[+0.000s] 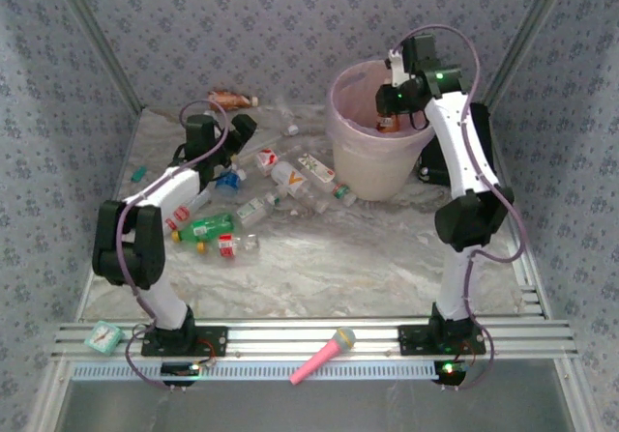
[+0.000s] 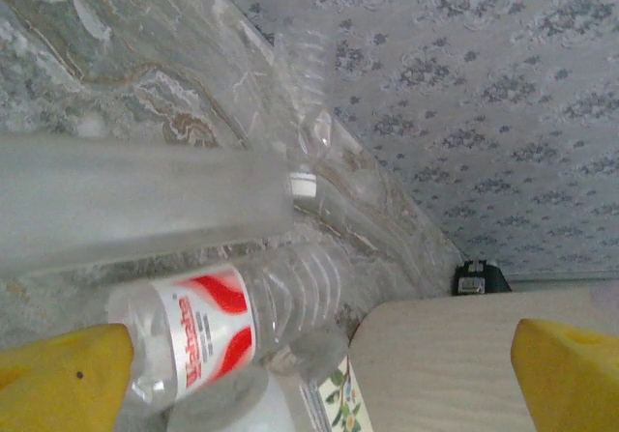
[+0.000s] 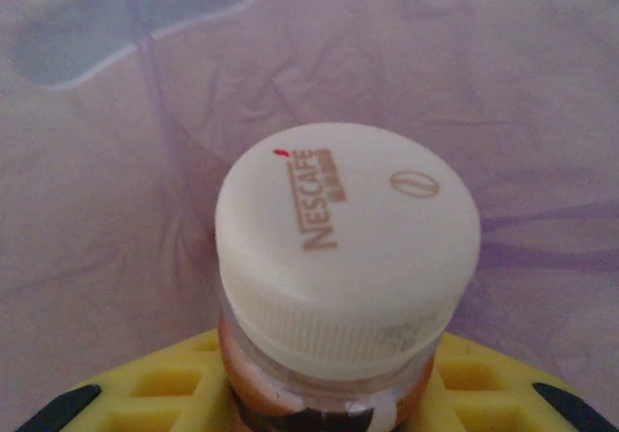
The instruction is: Put the plastic bottles in the bin
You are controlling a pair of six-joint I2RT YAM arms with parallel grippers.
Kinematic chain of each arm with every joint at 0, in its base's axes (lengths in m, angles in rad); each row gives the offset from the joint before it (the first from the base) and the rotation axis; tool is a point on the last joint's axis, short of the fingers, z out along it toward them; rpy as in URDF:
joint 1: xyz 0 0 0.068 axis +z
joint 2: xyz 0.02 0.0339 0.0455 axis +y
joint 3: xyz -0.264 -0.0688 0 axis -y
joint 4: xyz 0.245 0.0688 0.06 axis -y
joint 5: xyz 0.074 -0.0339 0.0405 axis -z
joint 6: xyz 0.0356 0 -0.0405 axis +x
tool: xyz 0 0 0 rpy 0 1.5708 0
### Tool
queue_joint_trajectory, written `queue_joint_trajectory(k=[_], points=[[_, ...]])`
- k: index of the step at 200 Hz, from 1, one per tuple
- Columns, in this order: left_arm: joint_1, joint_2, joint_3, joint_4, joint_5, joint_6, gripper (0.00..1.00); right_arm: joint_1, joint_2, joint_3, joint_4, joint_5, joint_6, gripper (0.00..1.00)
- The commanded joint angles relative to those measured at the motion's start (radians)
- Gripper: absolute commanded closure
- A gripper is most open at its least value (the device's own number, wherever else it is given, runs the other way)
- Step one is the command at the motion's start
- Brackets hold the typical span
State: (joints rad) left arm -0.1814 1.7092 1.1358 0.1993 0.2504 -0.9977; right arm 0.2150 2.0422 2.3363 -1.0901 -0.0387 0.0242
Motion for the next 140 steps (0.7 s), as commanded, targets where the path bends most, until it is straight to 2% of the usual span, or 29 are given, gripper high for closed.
queue_joint_trajectory(k=[1,28,75,121,140], points=[[0.039,0.082,0.087,-0.002,0.064,-0.042,0.00,0.014,0.056,0.044,-0.067,0.034,-0.055,0.64],[0.068,0.189,0.159,0.026,0.063,-0.099,0.00,0.017,0.092,0.012,-0.050,0.027,-0.060,0.63],[0.093,0.352,0.311,0.022,0.018,-0.124,0.00,0.017,0.094,-0.090,0.005,0.011,-0.055,0.61],[0.114,0.525,0.472,0.057,-0.052,-0.180,0.00,0.014,0.046,-0.172,0.047,-0.006,-0.057,0.29],[0.121,0.573,0.537,0.033,-0.117,-0.185,0.00,0.013,0.018,-0.204,0.062,-0.007,-0.063,0.24]])
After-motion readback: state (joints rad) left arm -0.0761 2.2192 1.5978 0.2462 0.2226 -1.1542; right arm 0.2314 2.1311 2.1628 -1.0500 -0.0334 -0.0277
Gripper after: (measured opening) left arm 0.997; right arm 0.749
